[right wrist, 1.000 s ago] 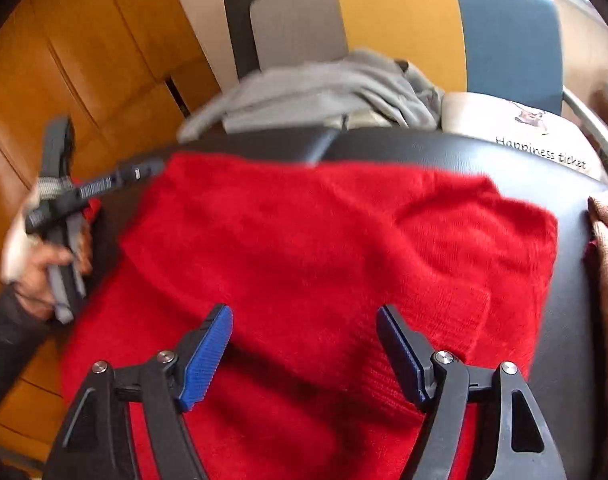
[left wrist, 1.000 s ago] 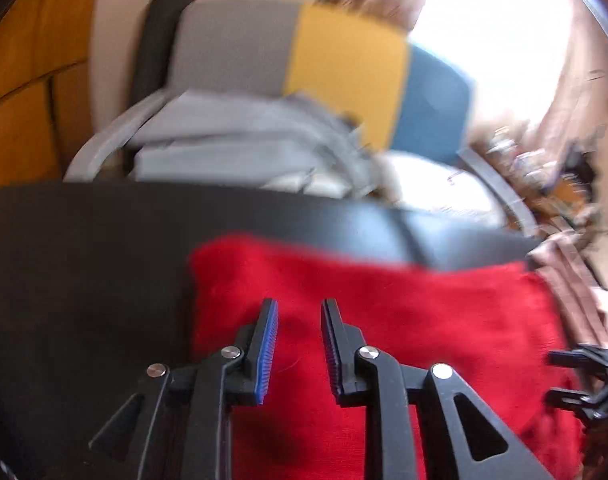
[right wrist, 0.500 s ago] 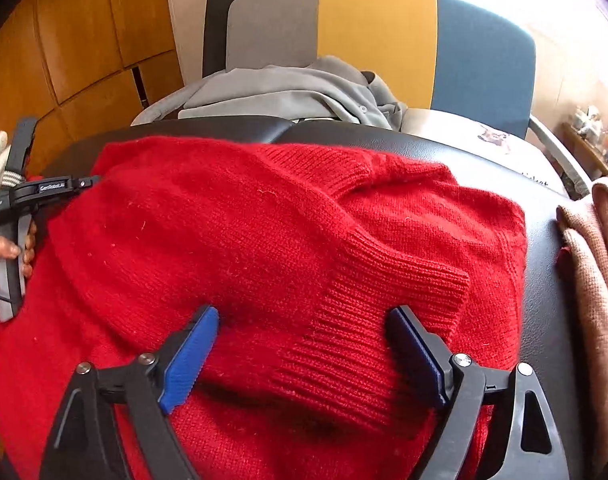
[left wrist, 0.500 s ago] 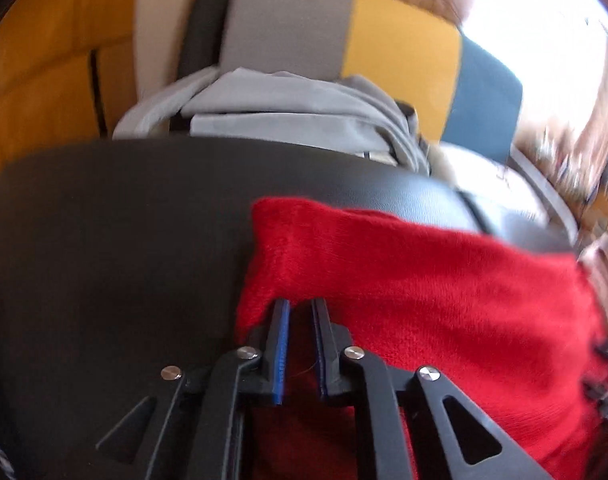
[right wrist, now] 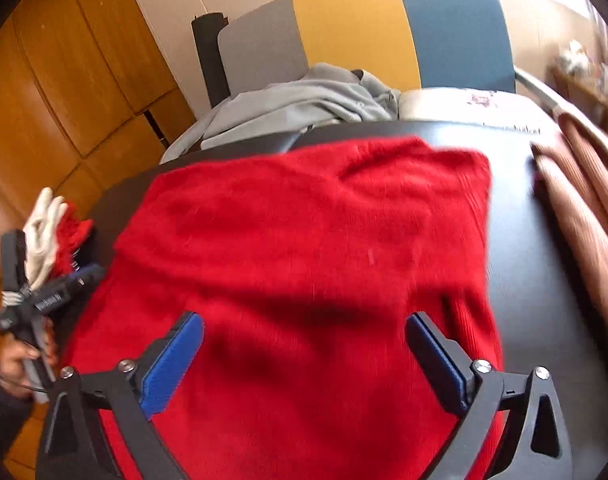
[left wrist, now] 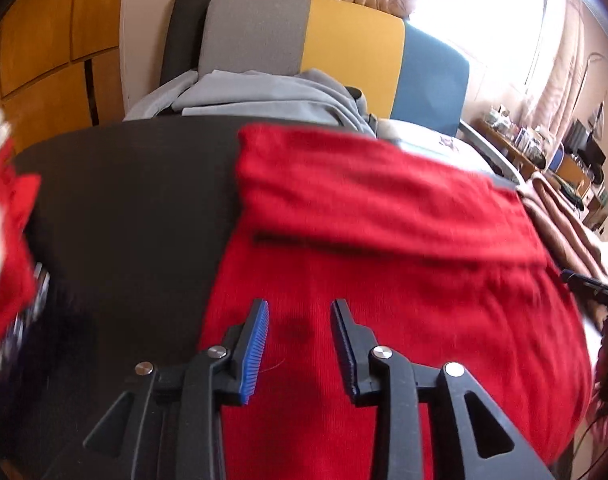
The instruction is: Fold clothes
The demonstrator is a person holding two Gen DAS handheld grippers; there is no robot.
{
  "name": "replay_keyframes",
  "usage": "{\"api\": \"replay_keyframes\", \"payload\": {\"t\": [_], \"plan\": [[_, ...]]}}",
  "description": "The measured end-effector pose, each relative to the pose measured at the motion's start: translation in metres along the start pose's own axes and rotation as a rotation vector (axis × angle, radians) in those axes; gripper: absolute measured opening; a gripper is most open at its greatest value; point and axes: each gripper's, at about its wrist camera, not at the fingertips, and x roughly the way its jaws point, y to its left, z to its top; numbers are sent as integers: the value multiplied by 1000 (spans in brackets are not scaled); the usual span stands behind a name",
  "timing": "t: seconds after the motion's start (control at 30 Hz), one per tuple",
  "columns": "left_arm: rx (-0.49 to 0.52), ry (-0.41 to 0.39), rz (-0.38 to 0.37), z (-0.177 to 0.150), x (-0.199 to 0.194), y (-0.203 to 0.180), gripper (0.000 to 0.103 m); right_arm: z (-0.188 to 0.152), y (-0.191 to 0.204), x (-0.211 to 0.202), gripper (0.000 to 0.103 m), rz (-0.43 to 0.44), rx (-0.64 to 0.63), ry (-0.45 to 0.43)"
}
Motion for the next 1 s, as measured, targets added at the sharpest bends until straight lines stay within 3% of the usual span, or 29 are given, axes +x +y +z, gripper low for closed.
{"api": "replay_keyframes", "payload": {"t": [0.1,0.2,0.27,0.4,0.57,0.8,0.9,1.0], "plan": [[-8,30,20,-34,-7,3,34,-29,-11,-11,103,-27,25,28],[32,-40,46,-53,-14,4,34,-59,-26,-18,103,-52,58,40],[87,-81,84,-59,-11,-2,38,-71,-26,-21,103,-56,3,-17],[54,-71,90,-47,-2,1,39,-70,-12,-1,103,-167,-120,-7],[89,-36,107,-49,-6,-1,39,-70,-13,-4,103,-151,-132,21],[20,-25,18,-63,-37,12,38,-82,-18,-18,103,-108,-118,-18],[17,-24,-26,-78,-61,20,39,-74,-13,-24,103,-109,-89,38],[-29,-12,-86,-98,-82,38,41,-81,-17,-53,103,-14,6,8]]}}
